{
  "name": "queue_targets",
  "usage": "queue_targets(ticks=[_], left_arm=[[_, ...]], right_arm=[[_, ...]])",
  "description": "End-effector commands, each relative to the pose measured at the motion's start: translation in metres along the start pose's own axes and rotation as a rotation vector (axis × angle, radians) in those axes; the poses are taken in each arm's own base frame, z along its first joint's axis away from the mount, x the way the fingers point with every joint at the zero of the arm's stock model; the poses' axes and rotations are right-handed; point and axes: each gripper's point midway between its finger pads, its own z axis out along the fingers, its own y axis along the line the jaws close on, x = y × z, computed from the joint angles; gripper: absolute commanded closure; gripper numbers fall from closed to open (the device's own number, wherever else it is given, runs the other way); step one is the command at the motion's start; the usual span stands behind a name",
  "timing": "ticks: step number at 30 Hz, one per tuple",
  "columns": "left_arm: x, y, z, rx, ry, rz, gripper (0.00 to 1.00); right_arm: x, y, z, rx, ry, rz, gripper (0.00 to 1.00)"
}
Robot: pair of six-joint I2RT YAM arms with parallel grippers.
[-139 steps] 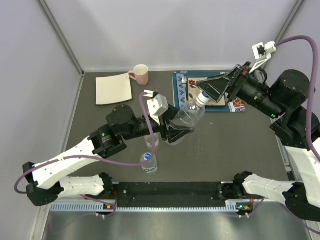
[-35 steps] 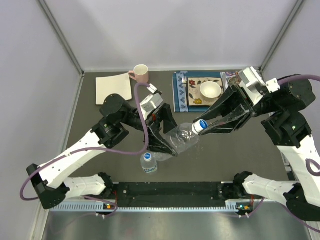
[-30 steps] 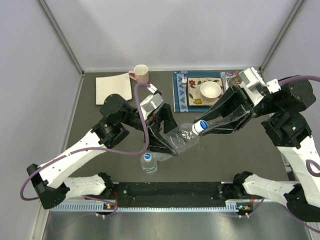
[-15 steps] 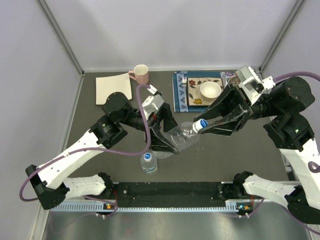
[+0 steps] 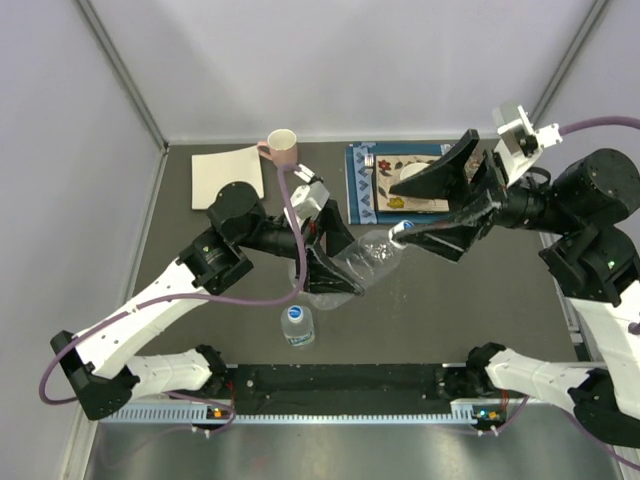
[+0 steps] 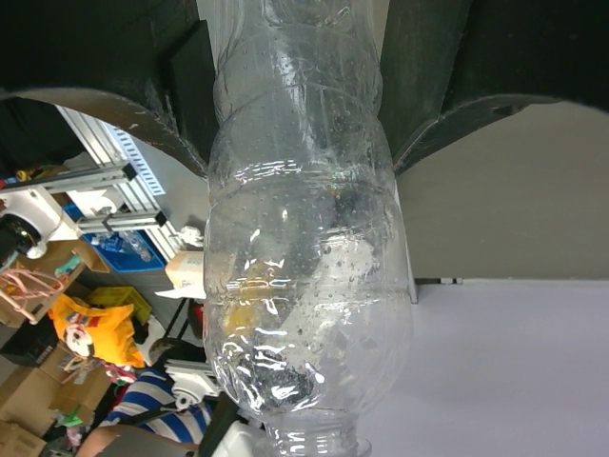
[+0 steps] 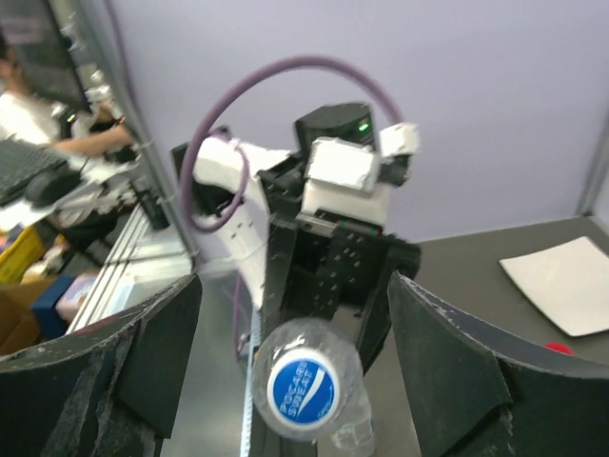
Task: Unscrew the bottle caps
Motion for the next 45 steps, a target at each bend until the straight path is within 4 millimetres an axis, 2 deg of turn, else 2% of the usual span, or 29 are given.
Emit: queue_targets(ticks=[1, 2, 3, 4, 6, 8, 9, 10, 13, 17, 22, 24, 33, 41, 45], left_arm=[[-0.022, 0.010, -0.003, -0.105, -0.049, 0.090, 0.57], [-0.019, 0.015, -0.004, -0.142, -0.039, 0.100, 0.57], [-0.023, 0.032, -0.008, -0.245, -0.062, 0.111, 0.57], [-0.024, 0.037, -0.008, -0.290, -0.069, 0.123, 0.58], [-0.028, 0.060, -0.017, -0.451, -0.085, 0.174, 0.56], [-0.027, 0.066, -0.017, -0.529, -0.084, 0.231, 0.55], [-0.031, 0.081, -0.026, -0.650, -0.102, 0.249, 0.55], [-0.029, 0.079, -0.022, -0.678, -0.101, 0.263, 0.55], [-0.033, 0.097, -0.033, -0.865, -0.112, 0.332, 0.55], [-0.031, 0.114, -0.041, -1.025, -0.116, 0.353, 0.56], [-0.025, 0.122, -0.048, -1.183, -0.083, 0.408, 0.56], [-0.030, 0.125, -0.053, -1.252, -0.103, 0.424, 0.57], [-0.027, 0.125, -0.044, -1.327, -0.061, 0.492, 0.57], [-0.028, 0.124, -0.043, -1.336, -0.064, 0.495, 0.57], [-0.027, 0.124, -0.043, -1.336, -0.062, 0.494, 0.57]], right_arm=[[-0.031, -0.040, -0.006, 0.285, -0.119, 0.059, 0.21], [-0.038, -0.043, -0.008, 0.323, -0.143, 0.089, 0.21], [-0.038, -0.050, -0.010, 0.365, -0.148, 0.115, 0.21], [-0.038, -0.066, -0.013, 0.448, -0.165, 0.148, 0.21], [-0.031, -0.077, -0.017, 0.524, -0.158, 0.231, 0.23], [-0.023, -0.093, -0.022, 0.614, -0.165, 0.292, 0.23], [-0.021, -0.098, -0.025, 0.643, -0.170, 0.304, 0.23], [-0.019, -0.103, -0.028, 0.678, -0.179, 0.311, 0.23], [-0.012, -0.111, -0.029, 0.713, -0.176, 0.355, 0.22], [-0.001, -0.123, -0.027, 0.761, -0.152, 0.409, 0.21], [0.007, -0.132, -0.032, 0.816, -0.141, 0.427, 0.21], [0.011, -0.134, -0.032, 0.821, -0.132, 0.434, 0.21], [0.024, -0.143, -0.020, 0.810, -0.089, 0.461, 0.22], [0.041, -0.150, -0.017, 0.823, -0.049, 0.481, 0.34], [0.045, -0.150, -0.016, 0.820, -0.040, 0.484, 0.45]])
